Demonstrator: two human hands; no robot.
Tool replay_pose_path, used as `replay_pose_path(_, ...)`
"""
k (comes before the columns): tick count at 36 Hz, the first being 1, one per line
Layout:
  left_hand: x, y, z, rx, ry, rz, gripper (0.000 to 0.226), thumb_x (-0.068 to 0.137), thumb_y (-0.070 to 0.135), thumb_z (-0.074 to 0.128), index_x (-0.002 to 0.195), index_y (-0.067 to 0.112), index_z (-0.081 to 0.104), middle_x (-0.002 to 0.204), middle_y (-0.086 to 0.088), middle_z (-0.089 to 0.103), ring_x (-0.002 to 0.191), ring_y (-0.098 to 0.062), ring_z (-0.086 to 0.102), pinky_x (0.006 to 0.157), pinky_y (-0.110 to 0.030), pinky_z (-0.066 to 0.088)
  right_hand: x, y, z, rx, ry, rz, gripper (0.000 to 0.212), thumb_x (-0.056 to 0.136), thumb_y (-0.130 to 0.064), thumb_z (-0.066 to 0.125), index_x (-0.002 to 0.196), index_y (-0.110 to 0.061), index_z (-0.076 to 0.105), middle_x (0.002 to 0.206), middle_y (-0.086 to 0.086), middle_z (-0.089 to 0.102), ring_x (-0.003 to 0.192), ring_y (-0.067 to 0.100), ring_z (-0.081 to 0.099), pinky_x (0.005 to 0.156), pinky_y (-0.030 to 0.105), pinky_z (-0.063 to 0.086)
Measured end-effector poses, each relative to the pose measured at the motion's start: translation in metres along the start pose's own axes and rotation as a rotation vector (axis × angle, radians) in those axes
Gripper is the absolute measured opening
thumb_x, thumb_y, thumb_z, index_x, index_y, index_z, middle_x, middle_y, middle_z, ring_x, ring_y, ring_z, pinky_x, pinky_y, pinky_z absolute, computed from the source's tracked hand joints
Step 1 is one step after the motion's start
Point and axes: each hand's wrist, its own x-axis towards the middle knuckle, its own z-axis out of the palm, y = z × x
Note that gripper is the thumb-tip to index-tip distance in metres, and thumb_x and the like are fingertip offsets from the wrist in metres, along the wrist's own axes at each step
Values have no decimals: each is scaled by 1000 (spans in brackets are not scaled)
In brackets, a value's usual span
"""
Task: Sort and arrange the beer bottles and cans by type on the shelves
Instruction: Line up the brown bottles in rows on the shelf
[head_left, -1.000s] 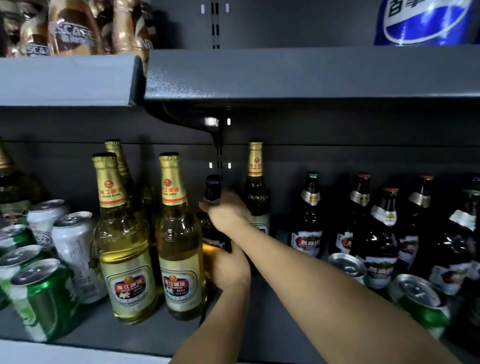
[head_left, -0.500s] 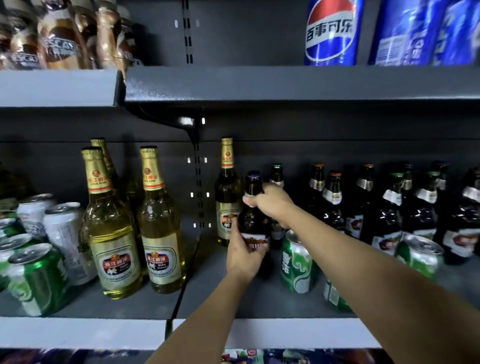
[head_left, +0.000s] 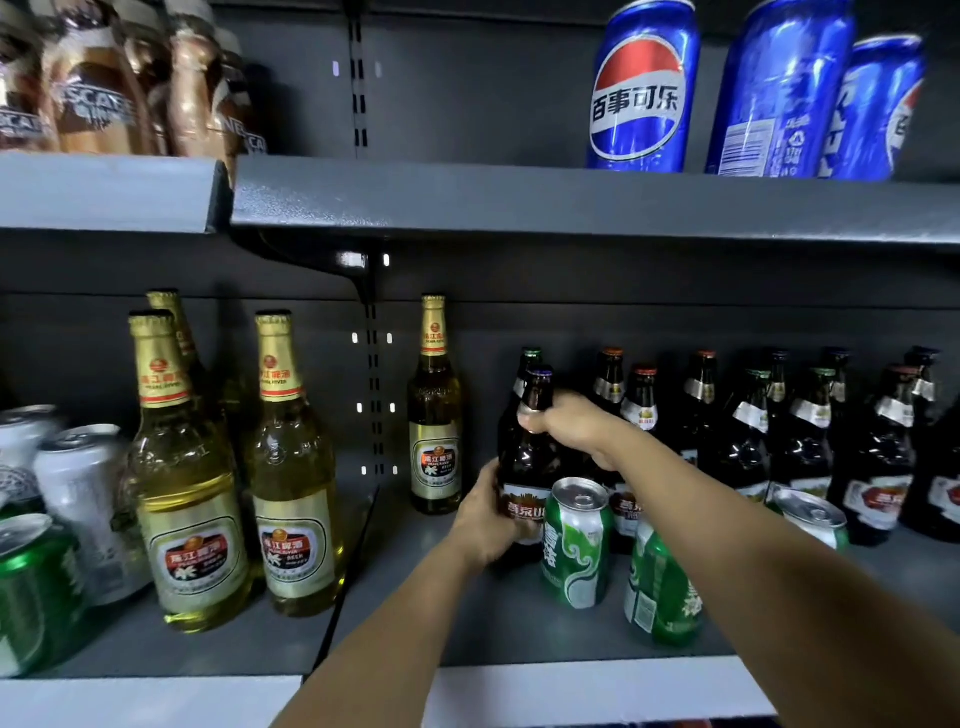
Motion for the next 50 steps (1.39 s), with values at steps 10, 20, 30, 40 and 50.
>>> replay_pose_path(10, -3, -10, 8, 210, 99, 32, 87, 80, 3, 73, 151, 24, 26, 117, 8, 62, 111, -13, 60, 103, -33, 45, 2, 10, 10, -3, 50, 4, 24, 94, -24, 62, 111, -7, 64, 110, 5, 66, 109, 21, 60, 102, 37, 43)
replay_pose_path(20, -18, -6, 16, 313, 197, 24, 72, 87, 4, 61, 149, 19, 29, 133, -4, 58, 120, -21, 57, 103, -30, 43, -35, 13, 3, -718, 149, 34, 82, 85, -76, 39, 142, -17, 39, 137, 6, 53, 124, 27, 51, 93, 39, 46)
replay_pose_path(30, -48, 2, 27, 374, 361, 9, 34, 80, 5, 58, 112, 14, 52, 119, -5, 50, 109, -27, 53, 89, -39, 47, -73, 18, 7, -1120, -50, 96, 77, 72, -66, 69, 128, -19, 46, 130, 0, 56, 122, 24, 51, 102, 42, 30)
replay_pose_path(40, -72, 3, 36, 375, 37, 51, 91, 73, 40, 78, 145, 24, 24, 132, 2, 37, 131, -20, 38, 105, -36, 37, -75, 25, 2, -955, -146, 37, 86, 75, -59, 72, 141, -19, 33, 145, 2, 45, 126, 26, 44, 108, 46, 24)
replay_pose_path(50, -71, 45, 55, 829, 289, 300, 70, 79, 65, 62, 137, 31, 43, 135, 4, 40, 127, -21, 39, 87, -38, 49, -110, 68, -52, -1011, 446, -111, 56, 98, -59, 23, 117, -18, 56, 115, 8, 64, 113, 28, 52, 94, 42, 33)
